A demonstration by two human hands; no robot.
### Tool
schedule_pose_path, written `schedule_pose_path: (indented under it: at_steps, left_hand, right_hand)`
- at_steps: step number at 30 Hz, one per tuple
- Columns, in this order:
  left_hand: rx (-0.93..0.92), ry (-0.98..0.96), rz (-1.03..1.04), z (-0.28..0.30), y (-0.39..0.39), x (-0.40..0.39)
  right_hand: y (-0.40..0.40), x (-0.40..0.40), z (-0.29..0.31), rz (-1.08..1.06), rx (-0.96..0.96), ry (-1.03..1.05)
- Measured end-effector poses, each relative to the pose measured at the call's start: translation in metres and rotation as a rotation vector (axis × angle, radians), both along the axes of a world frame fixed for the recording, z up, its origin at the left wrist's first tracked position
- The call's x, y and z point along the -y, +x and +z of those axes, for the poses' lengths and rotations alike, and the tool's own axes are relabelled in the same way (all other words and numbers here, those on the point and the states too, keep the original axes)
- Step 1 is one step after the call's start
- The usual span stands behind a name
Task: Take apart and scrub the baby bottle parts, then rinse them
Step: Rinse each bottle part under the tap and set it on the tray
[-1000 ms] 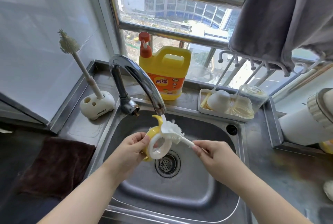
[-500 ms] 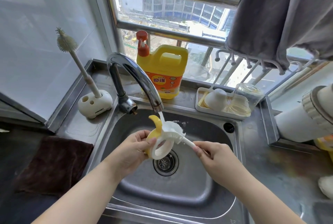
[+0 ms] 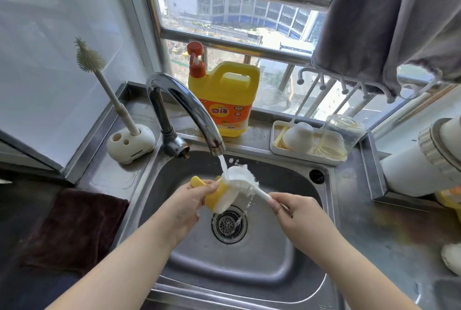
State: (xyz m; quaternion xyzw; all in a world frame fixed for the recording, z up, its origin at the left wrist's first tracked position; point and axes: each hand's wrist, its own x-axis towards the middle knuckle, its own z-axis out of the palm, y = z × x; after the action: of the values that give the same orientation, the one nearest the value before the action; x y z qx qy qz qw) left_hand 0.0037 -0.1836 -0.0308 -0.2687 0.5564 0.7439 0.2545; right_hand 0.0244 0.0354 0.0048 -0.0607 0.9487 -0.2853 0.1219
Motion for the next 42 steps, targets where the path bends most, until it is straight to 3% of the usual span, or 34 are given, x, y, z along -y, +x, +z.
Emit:
schedule_pose_path:
  at_steps: [10,17,20,23,28,38,42]
  left_hand:
    - [-0.014,0.129,-0.166,0.008,0.004,0.016]
    - [-0.080,-0.070,-0.210,0.002,0.004,0.016]
    - [-0.131,-0.099,-0.240,0.007,0.005,0.017]
    - [-0.179,-0.061,-0.271,0.010,0.005,0.020]
    - [-0.265,-0.018,-0.208,0.013,0.007,0.014]
    - [-0.326,-0.034,-0.431,0.012,0.003,0.021]
    - [-0.310,-0.014,-0.337,0.011,0.000,0.018]
  right_hand:
    - [-0.003,0.002,0.001,0.049,0.020,-0.040]
    - [-0.009,-0.001,0.004,0.069,0.002,0.036]
    - [-0.016,-0.001,0.006,0.062,0.010,-0.025]
    - [-0.013,0.004,0.008,0.140,0.008,-0.056]
    - [-0.016,0.007,0.000,0.035,-0.003,-0.012]
    - [-0.013,0.006,0.002,0.030,0.044,-0.159]
    - [-0.011,0.001,0.002,0.057,0.031,-0.102]
